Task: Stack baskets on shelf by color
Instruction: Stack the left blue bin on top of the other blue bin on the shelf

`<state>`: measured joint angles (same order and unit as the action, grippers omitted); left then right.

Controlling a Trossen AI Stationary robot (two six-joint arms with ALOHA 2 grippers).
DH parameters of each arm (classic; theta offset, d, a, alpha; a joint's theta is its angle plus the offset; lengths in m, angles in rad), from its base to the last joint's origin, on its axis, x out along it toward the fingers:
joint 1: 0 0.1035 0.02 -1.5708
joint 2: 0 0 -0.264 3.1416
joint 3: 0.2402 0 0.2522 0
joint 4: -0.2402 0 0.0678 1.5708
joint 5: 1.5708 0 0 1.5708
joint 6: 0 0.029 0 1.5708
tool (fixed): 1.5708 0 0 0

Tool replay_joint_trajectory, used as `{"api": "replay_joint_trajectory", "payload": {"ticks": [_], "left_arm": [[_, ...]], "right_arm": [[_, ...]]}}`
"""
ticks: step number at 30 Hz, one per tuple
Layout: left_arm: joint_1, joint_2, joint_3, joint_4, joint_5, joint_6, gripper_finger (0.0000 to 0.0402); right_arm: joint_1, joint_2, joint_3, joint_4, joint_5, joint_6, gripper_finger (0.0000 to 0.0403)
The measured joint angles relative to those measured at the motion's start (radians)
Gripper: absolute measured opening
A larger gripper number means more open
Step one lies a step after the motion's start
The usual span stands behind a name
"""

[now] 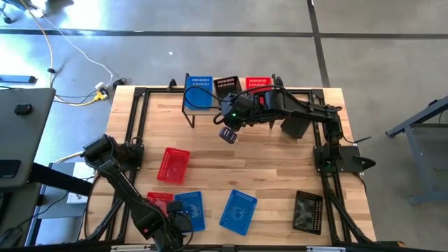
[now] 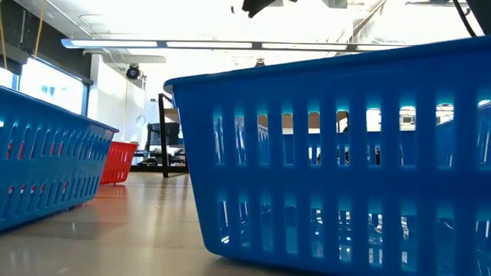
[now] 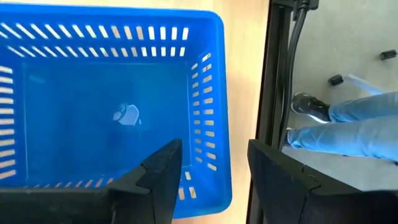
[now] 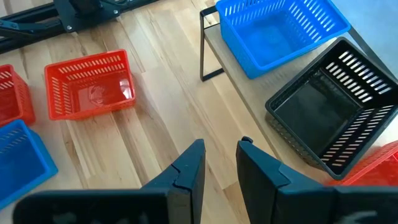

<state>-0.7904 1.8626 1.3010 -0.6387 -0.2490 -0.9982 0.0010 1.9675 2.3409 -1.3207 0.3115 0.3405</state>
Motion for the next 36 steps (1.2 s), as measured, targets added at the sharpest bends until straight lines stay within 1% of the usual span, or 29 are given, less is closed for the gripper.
{"api": "replay_joint_trajectory", "payload": {"ticks": [9, 12, 15, 20, 22, 25, 31, 33, 36], "left_arm": [[0.000, 0.002, 0.000, 0.003, -0.006, 0.006, 0.0172], [0.005, 0.024, 0.000, 0.026, -0.004, 0.006, 0.0172], [0.013, 0.051, 0.000, 0.070, 0.020, 0.000, 0.0172], [0.018, 0.081, 0.000, 0.060, 0.026, -0.043, 0.0169], [0.018, 0.092, 0.000, 0.064, 0.032, -0.045, 0.0158], [0.018, 0.093, 0.000, 0.065, 0.028, -0.041, 0.0123], [0.018, 0.093, 0.011, 0.057, 0.020, -0.010, 0.0022], [0.019, 0.092, 0.026, 0.053, 0.007, 0.001, 0.0008], [0.027, 0.090, 0.058, 0.017, 0.005, 0.024, 0.0013]], "right_arm": [[0.000, 0.000, 0.000, 0.000, 0.000, -0.001, 0.0079], [0.000, 0.000, 0.000, 0.000, 0.000, -0.006, 0.0079], [0.000, 0.000, 0.000, 0.000, 0.000, -0.006, 0.0079], [0.000, 0.000, 0.000, 0.000, 0.000, -0.008, 0.0079], [0.000, 0.000, 0.000, 0.000, 0.000, -0.008, 0.0079], [0.000, 0.000, 0.000, -0.001, 0.000, -0.008, 0.0079], [0.000, 0.000, 0.000, -0.020, 0.004, 0.000, 0.0079], [-0.001, 0.000, 0.000, -0.033, 0.025, 0.001, 0.0079], [-0.008, 0.000, 0.000, -0.053, 0.038, 0.002, 0.0079]]}}
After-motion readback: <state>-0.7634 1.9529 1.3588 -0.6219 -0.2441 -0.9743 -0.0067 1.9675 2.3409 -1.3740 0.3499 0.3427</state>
